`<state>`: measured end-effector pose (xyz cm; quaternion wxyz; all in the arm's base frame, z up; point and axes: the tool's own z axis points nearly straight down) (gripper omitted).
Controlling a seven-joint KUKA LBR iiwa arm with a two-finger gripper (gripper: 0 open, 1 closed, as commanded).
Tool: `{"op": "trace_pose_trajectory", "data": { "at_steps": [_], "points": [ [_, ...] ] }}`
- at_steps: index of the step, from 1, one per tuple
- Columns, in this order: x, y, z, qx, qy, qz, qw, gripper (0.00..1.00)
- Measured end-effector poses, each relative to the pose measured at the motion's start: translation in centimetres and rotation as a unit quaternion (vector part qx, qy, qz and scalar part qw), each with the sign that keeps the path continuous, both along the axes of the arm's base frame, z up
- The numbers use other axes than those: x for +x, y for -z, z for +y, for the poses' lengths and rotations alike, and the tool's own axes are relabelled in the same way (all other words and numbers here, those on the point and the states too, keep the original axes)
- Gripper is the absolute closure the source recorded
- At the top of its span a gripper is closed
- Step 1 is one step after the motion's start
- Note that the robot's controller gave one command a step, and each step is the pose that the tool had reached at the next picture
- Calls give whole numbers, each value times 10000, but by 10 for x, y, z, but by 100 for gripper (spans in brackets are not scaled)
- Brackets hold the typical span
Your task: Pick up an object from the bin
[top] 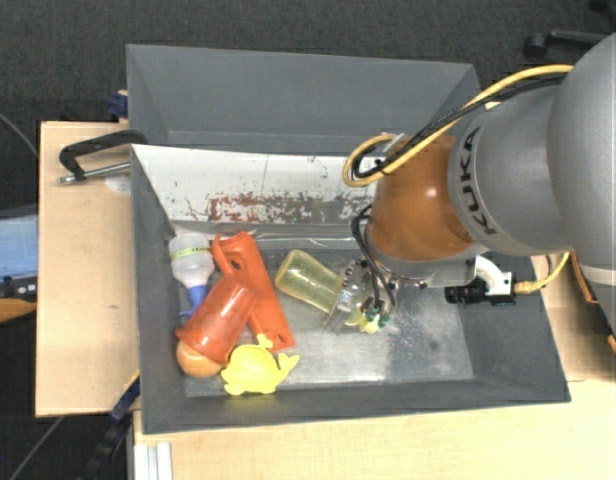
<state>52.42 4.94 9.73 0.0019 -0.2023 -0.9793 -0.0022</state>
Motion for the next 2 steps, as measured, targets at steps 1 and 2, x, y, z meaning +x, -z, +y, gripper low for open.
{"op": "trace_pose_trajectory", "data": {
  "at_steps": [1, 2],
  "points": [
    [1, -33, 0, 2, -1, -20, 10000, 100],
    [2, -58, 0, 5, -4, -42, 10000, 100]
  ]
}}
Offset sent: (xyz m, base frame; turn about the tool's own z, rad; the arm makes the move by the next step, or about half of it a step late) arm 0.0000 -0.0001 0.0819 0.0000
